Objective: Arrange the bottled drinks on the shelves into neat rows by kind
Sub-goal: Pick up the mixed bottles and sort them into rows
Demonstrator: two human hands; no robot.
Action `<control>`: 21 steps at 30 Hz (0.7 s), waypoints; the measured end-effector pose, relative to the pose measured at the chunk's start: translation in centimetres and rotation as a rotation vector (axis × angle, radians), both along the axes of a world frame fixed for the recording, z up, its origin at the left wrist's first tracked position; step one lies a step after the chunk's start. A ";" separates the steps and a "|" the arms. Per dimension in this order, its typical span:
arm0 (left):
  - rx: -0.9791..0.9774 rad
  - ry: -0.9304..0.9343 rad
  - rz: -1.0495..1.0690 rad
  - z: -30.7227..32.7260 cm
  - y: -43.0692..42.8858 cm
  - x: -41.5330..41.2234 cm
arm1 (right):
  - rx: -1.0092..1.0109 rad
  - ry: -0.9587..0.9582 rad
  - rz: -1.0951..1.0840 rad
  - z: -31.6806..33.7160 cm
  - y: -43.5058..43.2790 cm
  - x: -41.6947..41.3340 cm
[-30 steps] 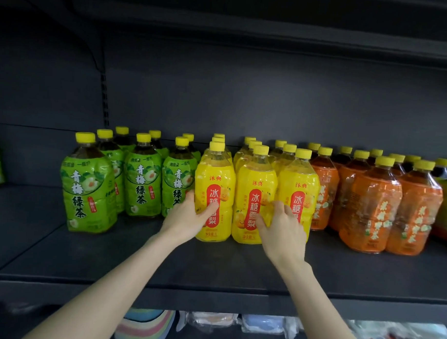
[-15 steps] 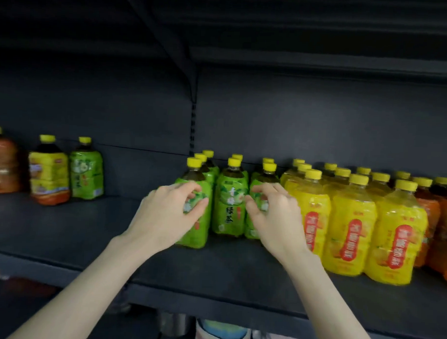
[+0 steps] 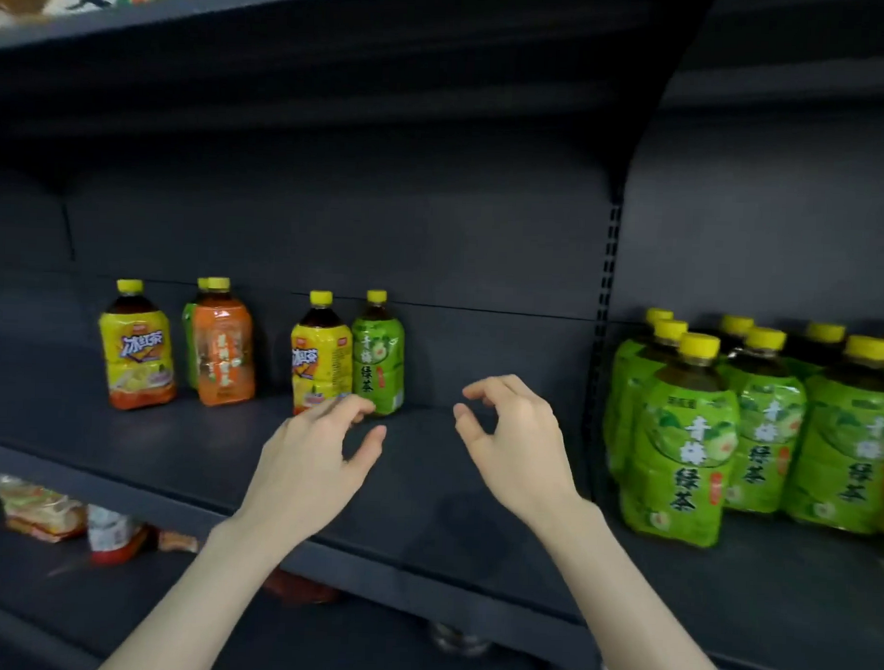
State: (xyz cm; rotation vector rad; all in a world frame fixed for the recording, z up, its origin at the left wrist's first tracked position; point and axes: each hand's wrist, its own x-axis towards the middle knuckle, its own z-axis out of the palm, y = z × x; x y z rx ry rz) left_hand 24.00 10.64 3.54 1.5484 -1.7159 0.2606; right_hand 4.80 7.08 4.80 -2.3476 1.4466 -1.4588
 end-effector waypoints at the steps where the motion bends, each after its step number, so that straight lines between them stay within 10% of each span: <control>1: -0.014 0.009 -0.004 0.2 -1.0 1.4 | 0.014 0.010 0.001 0.4 -0.9 1.4; 11: -0.115 0.225 -0.020 -0.7 -14.2 12.0 | 0.131 0.027 -0.010 0.8 -13.5 12.1; 21: 0.187 0.666 -0.350 -1.3 -25.3 17.7 | 0.215 -0.164 -0.069 -1.3 -24.5 17.6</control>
